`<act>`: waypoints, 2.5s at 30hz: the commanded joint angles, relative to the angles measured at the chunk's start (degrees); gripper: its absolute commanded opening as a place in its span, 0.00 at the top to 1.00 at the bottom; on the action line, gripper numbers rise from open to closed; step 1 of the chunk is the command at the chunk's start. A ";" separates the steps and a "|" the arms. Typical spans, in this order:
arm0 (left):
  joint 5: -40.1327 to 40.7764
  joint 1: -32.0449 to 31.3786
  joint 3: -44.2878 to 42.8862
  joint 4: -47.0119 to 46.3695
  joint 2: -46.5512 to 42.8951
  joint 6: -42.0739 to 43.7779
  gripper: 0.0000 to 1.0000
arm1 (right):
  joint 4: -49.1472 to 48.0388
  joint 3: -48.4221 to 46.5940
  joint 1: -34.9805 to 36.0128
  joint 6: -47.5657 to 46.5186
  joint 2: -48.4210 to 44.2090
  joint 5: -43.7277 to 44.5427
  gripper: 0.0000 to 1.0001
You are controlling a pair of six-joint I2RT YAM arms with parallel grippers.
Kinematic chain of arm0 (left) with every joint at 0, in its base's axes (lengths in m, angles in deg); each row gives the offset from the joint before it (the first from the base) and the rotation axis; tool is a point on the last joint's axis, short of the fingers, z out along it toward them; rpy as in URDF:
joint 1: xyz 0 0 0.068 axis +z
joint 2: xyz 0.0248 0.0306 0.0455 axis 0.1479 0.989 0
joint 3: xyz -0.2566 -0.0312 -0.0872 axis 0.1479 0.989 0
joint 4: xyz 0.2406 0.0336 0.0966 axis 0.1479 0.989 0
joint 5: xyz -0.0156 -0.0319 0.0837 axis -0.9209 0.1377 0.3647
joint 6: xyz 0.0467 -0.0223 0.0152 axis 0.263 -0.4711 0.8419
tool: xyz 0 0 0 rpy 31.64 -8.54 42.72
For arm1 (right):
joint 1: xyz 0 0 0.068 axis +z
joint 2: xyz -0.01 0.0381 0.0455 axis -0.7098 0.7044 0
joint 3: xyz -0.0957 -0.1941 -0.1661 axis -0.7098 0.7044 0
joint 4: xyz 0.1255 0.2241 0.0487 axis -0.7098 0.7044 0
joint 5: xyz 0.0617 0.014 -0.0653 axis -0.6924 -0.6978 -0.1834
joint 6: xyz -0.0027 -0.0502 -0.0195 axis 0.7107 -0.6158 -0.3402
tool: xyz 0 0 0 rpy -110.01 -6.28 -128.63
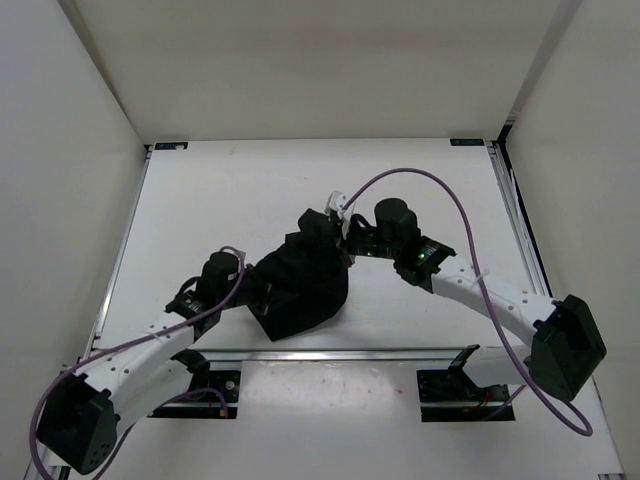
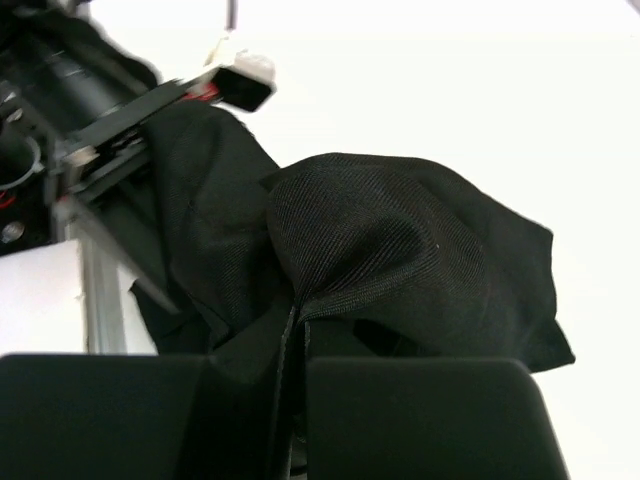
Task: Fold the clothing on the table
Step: Fold the skirt
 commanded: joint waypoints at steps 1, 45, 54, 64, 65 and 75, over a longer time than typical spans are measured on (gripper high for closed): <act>1.04 -0.24 1.27 2.19 -3.14 -1.12 1.00 | -5.24 -0.62 -1.83 2.79 0.20 1.85 1.00; -0.37 3.82 -13.22 -10.88 25.93 9.25 1.00 | -0.32 3.78 2.73 -4.94 -4.54 -8.25 1.00; 0.17 6.44 -12.80 -10.99 25.42 13.29 1.00 | 1.26 6.94 3.79 -8.19 -5.25 -9.84 1.00; -2.56 12.68 -8.92 -5.81 18.40 18.13 1.00 | -0.76 8.79 7.21 -14.78 -0.86 -9.75 1.00; -3.25 13.56 -7.70 -5.28 17.34 18.21 1.00 | -0.85 8.88 7.39 -15.13 -0.33 -9.66 1.00; -6.07 22.43 -2.33 7.28 -0.85 18.83 1.00 | -0.85 5.55 13.98 -20.49 5.38 -7.02 0.99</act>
